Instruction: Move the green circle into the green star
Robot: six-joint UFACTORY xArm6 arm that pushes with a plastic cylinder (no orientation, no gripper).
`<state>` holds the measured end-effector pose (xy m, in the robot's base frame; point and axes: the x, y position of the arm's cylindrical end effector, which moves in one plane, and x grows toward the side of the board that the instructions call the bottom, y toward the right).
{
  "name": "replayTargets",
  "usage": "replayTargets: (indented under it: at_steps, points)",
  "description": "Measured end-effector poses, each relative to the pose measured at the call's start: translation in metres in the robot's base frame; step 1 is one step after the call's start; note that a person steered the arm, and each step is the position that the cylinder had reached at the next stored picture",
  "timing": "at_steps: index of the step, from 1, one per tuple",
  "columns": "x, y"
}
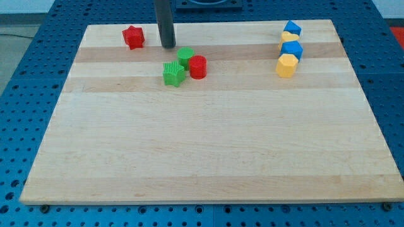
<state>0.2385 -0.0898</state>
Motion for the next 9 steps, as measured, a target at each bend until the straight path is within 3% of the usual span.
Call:
replayTargets:
  at_steps: [1, 2, 3, 4, 5, 6, 7, 8, 9]
  points:
    - [0.018, 0.041]
    - [0.086, -0.006]
    - [0.134, -0.013]
    - [0.070, -0.029]
    - [0.011, 0.005]
    - [0.048, 0.044]
    - [0.114, 0.006]
    - [0.163, 0.010]
    - [0.170, 0.044]
